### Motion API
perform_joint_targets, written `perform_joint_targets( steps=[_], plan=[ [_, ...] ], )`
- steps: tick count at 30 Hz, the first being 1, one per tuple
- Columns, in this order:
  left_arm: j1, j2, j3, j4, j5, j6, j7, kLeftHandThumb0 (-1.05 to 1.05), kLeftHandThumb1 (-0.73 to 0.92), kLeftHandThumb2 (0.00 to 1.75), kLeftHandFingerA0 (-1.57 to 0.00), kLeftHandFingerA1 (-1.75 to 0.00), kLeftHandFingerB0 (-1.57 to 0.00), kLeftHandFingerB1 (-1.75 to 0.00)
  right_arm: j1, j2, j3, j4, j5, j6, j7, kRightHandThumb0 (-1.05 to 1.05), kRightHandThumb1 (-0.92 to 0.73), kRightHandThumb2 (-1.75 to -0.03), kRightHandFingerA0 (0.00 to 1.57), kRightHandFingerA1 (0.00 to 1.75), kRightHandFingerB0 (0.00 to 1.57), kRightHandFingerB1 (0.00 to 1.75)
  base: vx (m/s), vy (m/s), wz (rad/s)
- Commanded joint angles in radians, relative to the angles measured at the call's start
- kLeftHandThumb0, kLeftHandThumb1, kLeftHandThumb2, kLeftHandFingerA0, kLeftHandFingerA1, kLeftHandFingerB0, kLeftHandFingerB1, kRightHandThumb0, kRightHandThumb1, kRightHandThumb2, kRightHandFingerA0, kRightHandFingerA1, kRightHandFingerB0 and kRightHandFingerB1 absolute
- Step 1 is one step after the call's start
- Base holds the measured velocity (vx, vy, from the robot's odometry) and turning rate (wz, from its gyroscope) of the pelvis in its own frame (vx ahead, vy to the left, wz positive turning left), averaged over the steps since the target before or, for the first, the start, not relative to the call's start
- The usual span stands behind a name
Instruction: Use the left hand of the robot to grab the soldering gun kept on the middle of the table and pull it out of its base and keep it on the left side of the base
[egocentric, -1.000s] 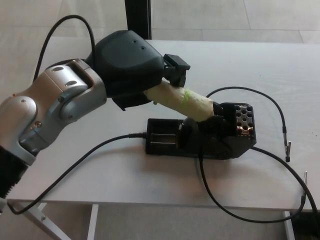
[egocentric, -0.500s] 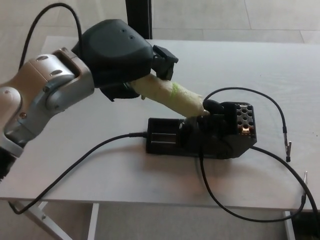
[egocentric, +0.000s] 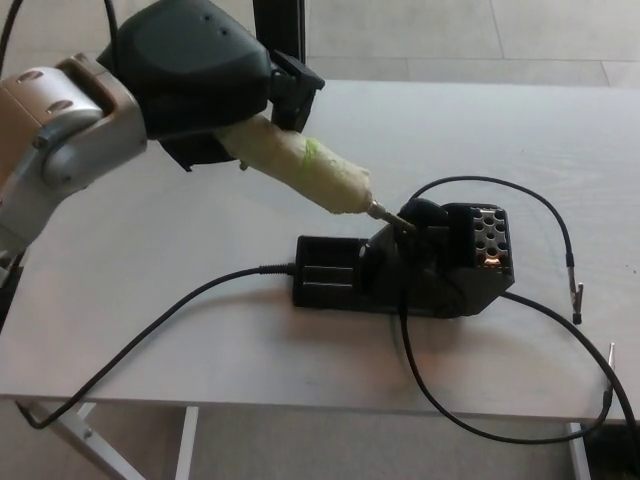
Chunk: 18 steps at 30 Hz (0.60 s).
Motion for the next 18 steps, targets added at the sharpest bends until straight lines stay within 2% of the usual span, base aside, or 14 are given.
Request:
perform_joint_targets(
  steps=[1,4,5,6,7,9,10,11,13,15,18],
  plan=[
    [0.046,0.057,0.064,-0.013,-0.071,-0.012,-0.051,-0.09,0.47,1.10,-0.97,-1.75,-0.79,-1.61,-0.004,-0.012,-0.002,-0.005,0.009,-0.013,0.008,-0.99,-0.43,-1.15,1.24,1.11,0.48,1.39,0.00,0.000,0.00],
    [0.156,0.097,0.131,-0.054,-0.119,0.003,-0.045,-0.07,0.51,1.07,-0.93,-1.75,-0.76,-1.62,-0.001,-0.013,-0.001,-0.007,0.008,-0.019,0.010,-0.98,-0.46,-1.14,1.21,1.10,0.47,1.41,0.00,0.000,0.00],
    [0.207,0.106,0.162,-0.079,-0.147,0.024,-0.055,-0.08,0.53,1.07,-0.92,-1.75,-0.74,-1.64,-0.002,-0.014,-0.001,-0.006,0.008,-0.017,0.007,-0.94,-0.48,-1.28,1.21,1.12,0.61,1.20,0.00,0.000,0.00],
    [0.236,0.109,0.181,-0.091,-0.161,0.029,-0.059,-0.08,0.53,1.10,-0.93,-1.75,-0.74,-1.63,-0.004,-0.014,-0.001,-0.007,0.008,-0.014,0.004,-0.97,-0.44,-1.16,1.22,1.11,0.52,1.41,0.00,0.000,0.00],
    [0.262,0.112,0.196,-0.100,-0.173,0.029,-0.060,-0.08,0.53,1.10,-0.93,-1.75,-0.74,-1.63,-0.005,-0.014,-0.003,-0.007,0.010,-0.012,0.001,-0.97,-0.44,-1.16,1.22,1.11,0.52,1.41,0.00,0.000,0.00],
    [0.330,0.114,0.233,-0.112,-0.193,0.021,-0.049,-0.08,0.52,1.12,-0.95,-1.75,-0.80,-1.57,-0.006,-0.015,-0.006,-0.006,0.012,-0.009,0.000,-0.97,-0.43,-1.17,1.26,1.11,0.54,1.39,0.00,0.000,0.00],
    [0.372,0.112,0.253,-0.126,-0.199,0.030,-0.042,-0.07,0.52,1.11,-0.94,-1.75,-0.80,-1.58,-0.007,-0.015,-0.006,-0.001,0.011,-0.011,-0.002,-0.94,-0.47,-1.27,1.27,1.14,0.62,1.20,0.00,0.000,0.00],
    [0.402,0.111,0.267,-0.143,-0.206,0.050,-0.054,-0.07,0.54,1.12,-0.93,-1.75,-0.78,-1.60,-0.007,-0.014,-0.006,0.002,0.010,-0.013,-0.001,-0.98,-0.39,-1.20,1.19,1.13,0.58,1.24,0.00,0.000,0.00],
    [0.506,0.094,0.303,-0.168,-0.220,0.079,-0.041,-0.05,0.54,1.07,-0.90,-1.75,-0.78,-1.58,-0.006,-0.012,0.000,0.004,0.003,-0.017,-0.004,-0.99,-0.40,-1.20,1.21,1.12,0.57,1.24,0.00,0.000,0.00],
    [0.572,0.063,0.317,-0.177,-0.237,0.091,-0.026,-0.08,0.57,1.03,-0.87,-1.73,-0.75,-1.54,0.002,-0.006,-0.005,-0.001,0.011,-0.020,0.003,-0.97,-0.41,-1.21,1.16,1.14,0.58,1.21,0.00,0.000,0.00],
    [0.607,0.033,0.322,-0.177,-0.227,0.101,-0.017,-0.10,0.57,1.06,-0.86,-1.75,-0.74,-1.55,0.003,-0.003,0.000,-0.002,0.005,-0.018,-0.007,-0.95,-0.42,-1.22,1.18,1.12,0.58,1.20,0.00,0.000,0.00]
  ],
)
